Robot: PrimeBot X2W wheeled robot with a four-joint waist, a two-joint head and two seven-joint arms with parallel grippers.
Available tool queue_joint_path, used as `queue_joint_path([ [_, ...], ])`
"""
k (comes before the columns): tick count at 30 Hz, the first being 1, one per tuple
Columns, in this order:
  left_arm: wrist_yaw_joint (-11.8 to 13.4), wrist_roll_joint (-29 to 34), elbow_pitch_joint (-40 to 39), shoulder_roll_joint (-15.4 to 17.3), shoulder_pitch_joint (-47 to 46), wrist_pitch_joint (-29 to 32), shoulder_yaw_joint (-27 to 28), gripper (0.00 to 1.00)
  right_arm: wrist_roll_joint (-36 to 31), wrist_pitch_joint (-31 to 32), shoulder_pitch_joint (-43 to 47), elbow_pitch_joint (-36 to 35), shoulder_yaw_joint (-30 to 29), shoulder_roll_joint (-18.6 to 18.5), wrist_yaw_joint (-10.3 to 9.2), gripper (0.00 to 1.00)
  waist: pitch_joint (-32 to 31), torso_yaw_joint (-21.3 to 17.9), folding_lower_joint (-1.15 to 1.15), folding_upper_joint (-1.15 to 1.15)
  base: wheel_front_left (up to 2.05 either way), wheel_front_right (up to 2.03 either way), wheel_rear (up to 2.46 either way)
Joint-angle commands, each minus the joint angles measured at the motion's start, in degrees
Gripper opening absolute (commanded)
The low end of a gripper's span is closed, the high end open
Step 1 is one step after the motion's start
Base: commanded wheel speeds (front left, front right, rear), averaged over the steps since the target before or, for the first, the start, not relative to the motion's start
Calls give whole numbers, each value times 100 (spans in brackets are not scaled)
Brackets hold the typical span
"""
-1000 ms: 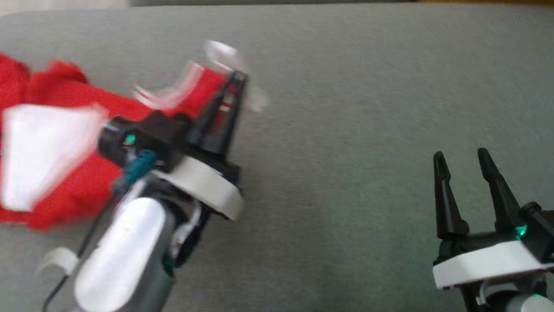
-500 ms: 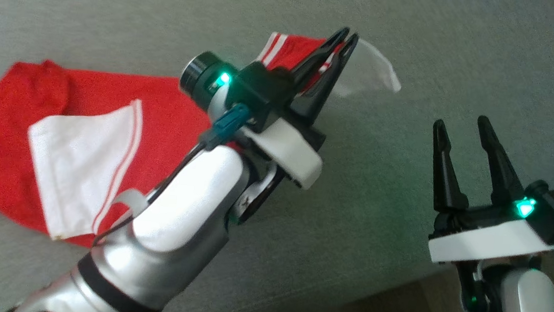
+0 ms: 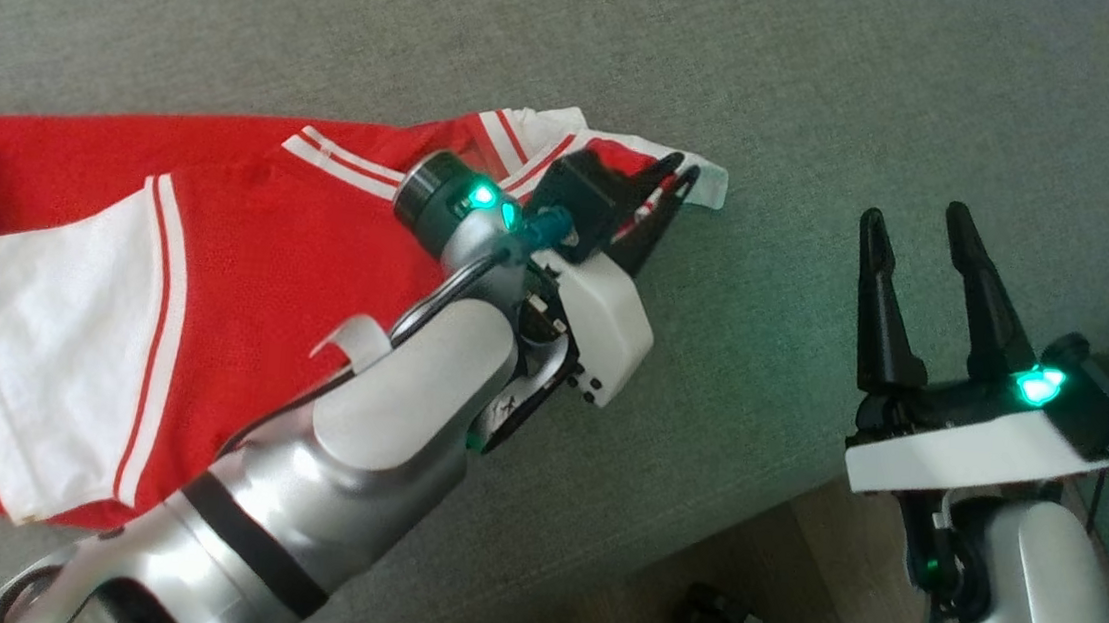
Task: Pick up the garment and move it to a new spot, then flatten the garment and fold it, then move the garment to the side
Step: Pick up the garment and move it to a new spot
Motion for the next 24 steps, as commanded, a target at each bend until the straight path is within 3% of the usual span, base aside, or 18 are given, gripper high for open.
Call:
queue_joint_path([
  [1, -18, -25, -133, -26, -296, -131, 21, 100, 24, -53, -118, -116, 61, -22, 23, 100, -106, 83, 0, 0, 0, 0, 0],
  [8, 129, -40, -159, -26, -173, -733, -207, 100, -212, 80, -5, -23, -121, -22, 23, 100, -687, 687, 0, 0, 0, 0, 0],
  [12, 388, 48, -287, 137, -37, -944, -49, 100, -349, 249, 111, -95, -178, -22, 23, 100, -967, 1119, 0, 0, 0, 0, 0],
  [18, 827, 94, -780, 704, 396, -1075, 579, 100, -460, 470, 229, -271, -242, -72, 23, 100, -1204, 1672, 0, 0, 0, 0, 0],
  [24, 1214, 224, -1561, 1236, 1151, -1082, 1668, 100, -522, 624, 338, -408, -329, -123, 23, 100, -1365, 2098, 0, 0, 0, 0, 0],
])
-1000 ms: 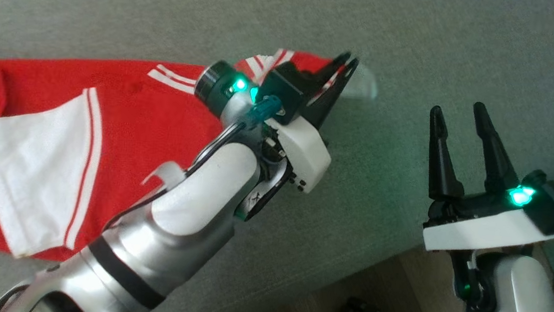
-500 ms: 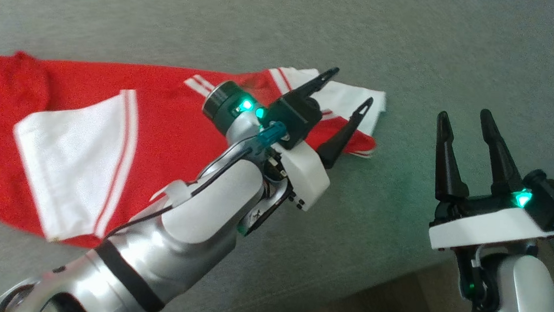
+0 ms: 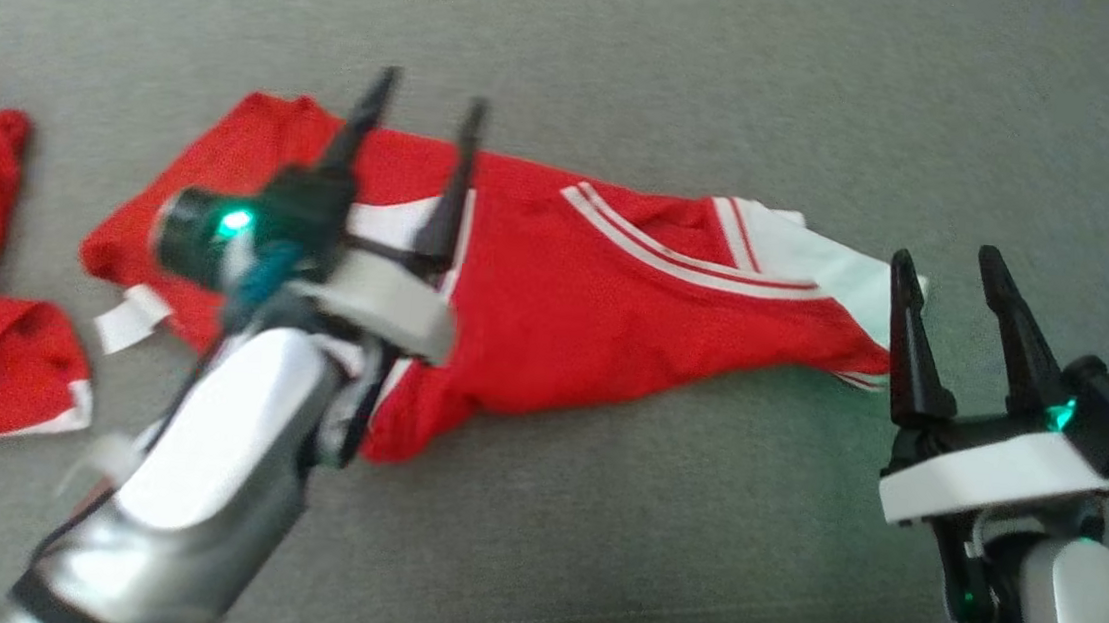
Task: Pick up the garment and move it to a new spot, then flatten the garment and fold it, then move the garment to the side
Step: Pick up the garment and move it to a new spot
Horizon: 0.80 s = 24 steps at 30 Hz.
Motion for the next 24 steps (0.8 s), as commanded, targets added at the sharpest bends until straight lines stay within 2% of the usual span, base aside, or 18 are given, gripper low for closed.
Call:
queue_joint_path([
  [1, 72, 75, -261, 202, -19, -68, 370, 100, -56, 32, 25, -213, 83, -86, 23, 100, -163, 231, 0, 0, 0, 0, 0],
  [5, 209, 174, -669, 383, 621, -69, 1164, 100, -84, 100, 109, -256, 30, -100, 23, 100, -280, 423, 0, 0, 0, 0, 0],
  [10, 163, 280, -931, 470, 1403, -69, 1855, 100, -110, 172, 236, -269, -8, -118, 23, 100, -479, 539, 0, 0, 0, 0, 0],
  [18, -72, 521, -1121, 454, 2221, -69, 2159, 100, -126, 271, 480, -306, 4, -147, 23, 100, -751, 504, 0, 0, 0, 0, 0],
  [24, -132, 656, -1277, 422, 2626, -70, 2242, 100, -139, 356, 708, -361, 5, -138, 23, 100, -987, 467, 0, 0, 0, 0, 0],
])
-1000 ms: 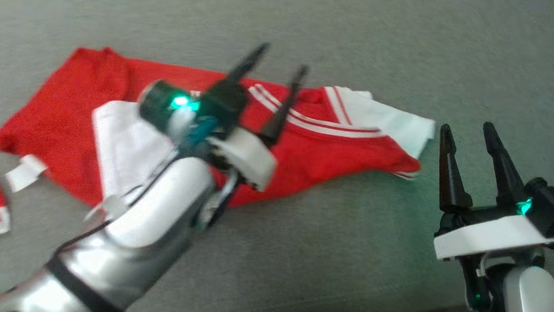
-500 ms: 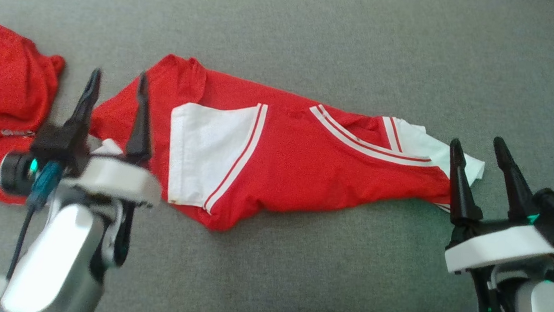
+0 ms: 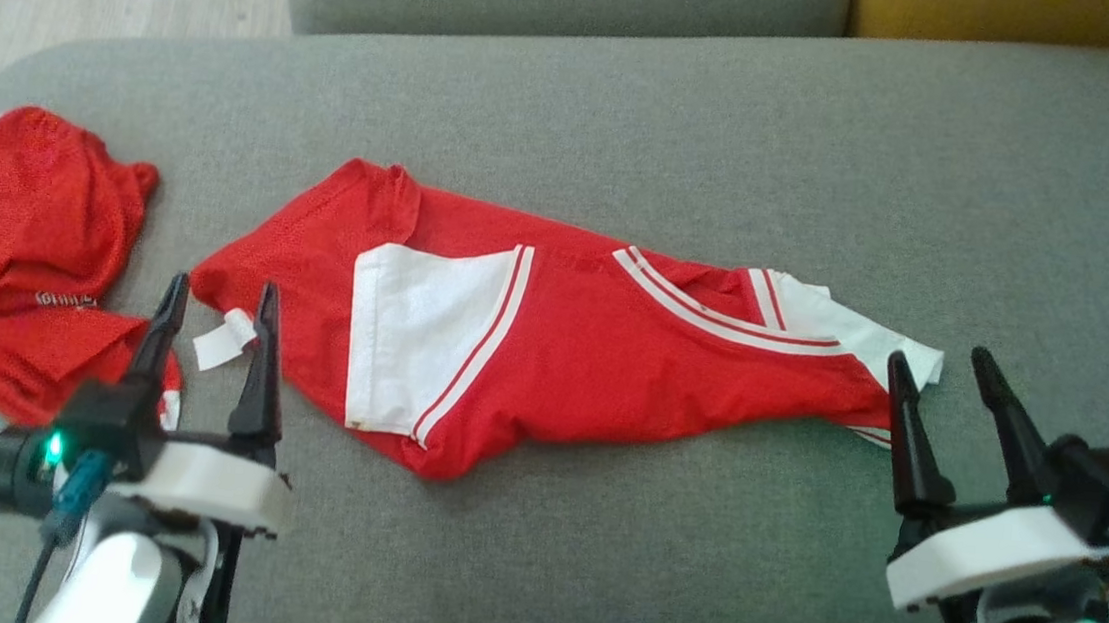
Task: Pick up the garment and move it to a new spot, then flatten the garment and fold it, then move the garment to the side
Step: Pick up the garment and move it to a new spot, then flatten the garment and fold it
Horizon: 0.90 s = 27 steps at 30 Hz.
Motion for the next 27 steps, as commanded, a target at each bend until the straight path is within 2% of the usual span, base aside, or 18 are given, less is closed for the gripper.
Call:
queue_joint_path([
  [1, -12, 54, -210, 109, -131, -70, 271, 100, -41, 17, -66, -240, 123, -60, 23, 100, -78, -15, 0, 0, 0, 0, 0],
  [10, -91, 128, -235, 78, 221, -70, 242, 100, -63, 140, 139, -385, 141, -31, 23, 100, -293, -31, 0, 0, 0, 0, 0],
  [27, -105, 133, -106, 56, 202, -70, 258, 100, -56, 190, 112, -428, 172, 1, 23, 100, -266, -3, 0, 0, 0, 0, 0],
])
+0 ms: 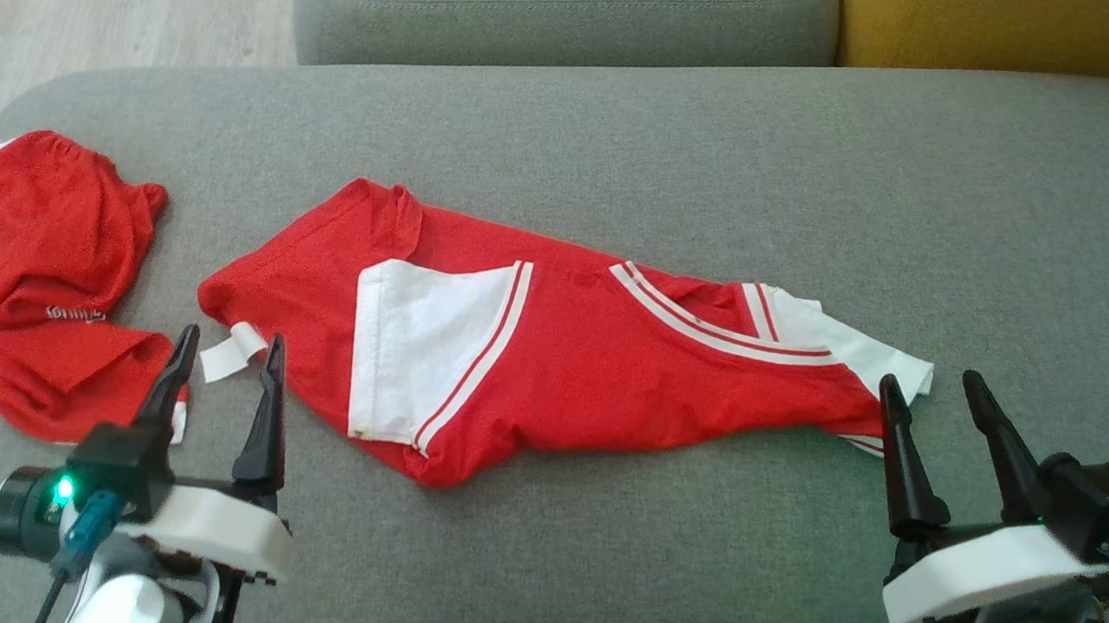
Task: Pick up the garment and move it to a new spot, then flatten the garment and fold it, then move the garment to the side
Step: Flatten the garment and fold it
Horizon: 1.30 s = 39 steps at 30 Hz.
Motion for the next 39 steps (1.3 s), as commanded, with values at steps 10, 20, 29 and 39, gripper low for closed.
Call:
queue_joint_path([
  [10, -7, 109, -163, 23, -457, -70, 169, 100, 113, 202, -429, -79, 347, -243, 23, 100, 281, 151, 0, 0, 0, 0, 0],
  [20, -19, 250, -218, -140, -1010, -69, 21, 100, 928, 1040, -1471, 539, 1091, -937, 23, 100, 962, 507, 0, 0, 0, 0, 0],
  [29, -151, 431, -186, -477, -1629, -69, -125, 100, 1703, 1795, -2929, 1329, 2089, -1721, 23, 100, 1637, 999, 0, 0, 0, 0, 0],
  [39, -319, 587, -104, -789, -1895, -70, -70, 100, 2173, 2179, -3801, 1998, 2975, -2217, 23, 100, 1912, 1214, 0, 0, 0, 0, 0],
])
